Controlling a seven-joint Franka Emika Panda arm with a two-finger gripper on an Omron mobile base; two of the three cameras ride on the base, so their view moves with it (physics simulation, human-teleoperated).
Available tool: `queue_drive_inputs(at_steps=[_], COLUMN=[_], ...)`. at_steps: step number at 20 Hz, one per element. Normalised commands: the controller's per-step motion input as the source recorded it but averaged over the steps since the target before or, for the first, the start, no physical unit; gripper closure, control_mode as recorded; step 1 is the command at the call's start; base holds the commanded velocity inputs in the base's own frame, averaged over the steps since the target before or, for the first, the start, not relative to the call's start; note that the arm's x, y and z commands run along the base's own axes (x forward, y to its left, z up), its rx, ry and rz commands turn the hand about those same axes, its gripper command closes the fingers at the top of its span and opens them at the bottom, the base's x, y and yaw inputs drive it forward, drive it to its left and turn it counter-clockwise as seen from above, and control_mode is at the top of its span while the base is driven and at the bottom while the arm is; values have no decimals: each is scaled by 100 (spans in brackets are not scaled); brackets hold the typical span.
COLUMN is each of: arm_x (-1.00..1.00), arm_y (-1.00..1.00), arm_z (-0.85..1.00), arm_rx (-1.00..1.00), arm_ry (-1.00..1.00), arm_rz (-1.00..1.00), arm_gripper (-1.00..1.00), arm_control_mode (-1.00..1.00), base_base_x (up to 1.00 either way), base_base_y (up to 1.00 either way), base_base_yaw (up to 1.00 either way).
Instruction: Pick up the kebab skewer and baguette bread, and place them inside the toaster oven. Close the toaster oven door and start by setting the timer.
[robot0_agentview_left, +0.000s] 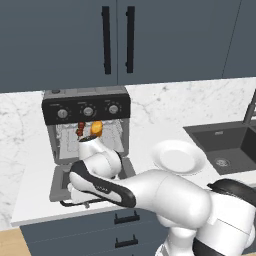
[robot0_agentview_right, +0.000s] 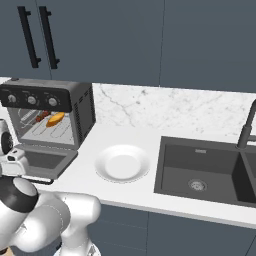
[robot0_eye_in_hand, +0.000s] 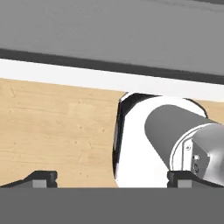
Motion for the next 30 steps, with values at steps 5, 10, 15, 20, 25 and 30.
queue_drive_inputs(at_steps=[5, 10, 15, 20, 25, 30], arm_x=[-2, 0, 5, 26, 38, 16], arm_y=[0, 0, -8, -11, -7, 0], arm_z=[-49, -43, -18, 0, -7, -30], arm_rx=[-1, 0, 2, 4, 4, 5], arm_ry=[-6, -5, -8, -4, 0, 0], arm_rz=[7, 7, 1, 0, 0, 0], arm_gripper=[-100, -100, -100, -100, -100, -100], arm_control_mode=[-100, -100, -100, -100, -100, -100], base_base_x=[0, 0, 0, 0, 0, 0], base_base_y=[0, 0, 0, 0, 0, 0], base_base_yaw=[0, 0, 0, 0, 0, 0])
